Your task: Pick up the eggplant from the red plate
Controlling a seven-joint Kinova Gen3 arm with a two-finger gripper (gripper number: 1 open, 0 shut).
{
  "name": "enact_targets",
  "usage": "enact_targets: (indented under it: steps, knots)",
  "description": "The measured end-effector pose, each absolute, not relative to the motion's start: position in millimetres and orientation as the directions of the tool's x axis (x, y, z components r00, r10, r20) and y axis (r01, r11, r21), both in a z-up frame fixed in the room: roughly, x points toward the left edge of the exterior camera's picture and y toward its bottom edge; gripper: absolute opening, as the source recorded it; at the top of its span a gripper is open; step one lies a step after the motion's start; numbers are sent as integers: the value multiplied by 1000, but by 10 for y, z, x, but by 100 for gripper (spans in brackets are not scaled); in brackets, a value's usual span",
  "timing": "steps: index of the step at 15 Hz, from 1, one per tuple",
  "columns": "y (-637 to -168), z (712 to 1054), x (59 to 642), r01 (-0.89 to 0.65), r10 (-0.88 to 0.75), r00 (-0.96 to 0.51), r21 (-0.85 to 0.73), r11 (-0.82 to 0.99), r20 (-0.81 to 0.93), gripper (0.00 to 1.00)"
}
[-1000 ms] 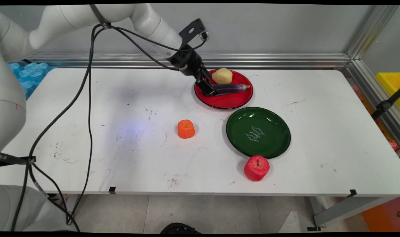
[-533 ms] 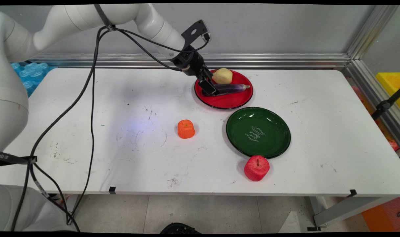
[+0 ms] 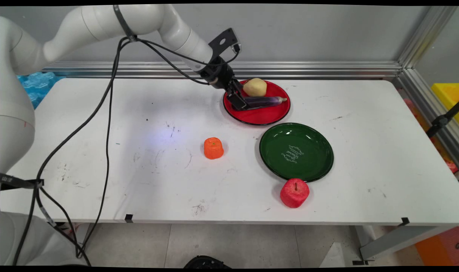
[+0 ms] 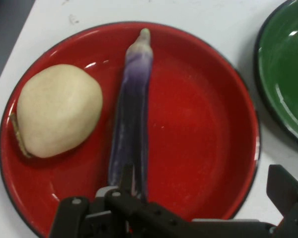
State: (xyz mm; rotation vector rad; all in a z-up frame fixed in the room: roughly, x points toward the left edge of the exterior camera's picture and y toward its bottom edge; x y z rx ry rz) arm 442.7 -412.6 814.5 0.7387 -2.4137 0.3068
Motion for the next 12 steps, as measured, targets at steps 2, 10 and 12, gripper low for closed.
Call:
enact_targets:
  steps: [2,10,12]
  knots:
    - [-4175,8058,4450,-573,-433,-674,-54,818,598,100]
    - [-4353,7795,4488,-567,-413,-683,-80,820,602,100]
    - [-4396,7727,4489,-564,-407,-684,-84,822,605,100]
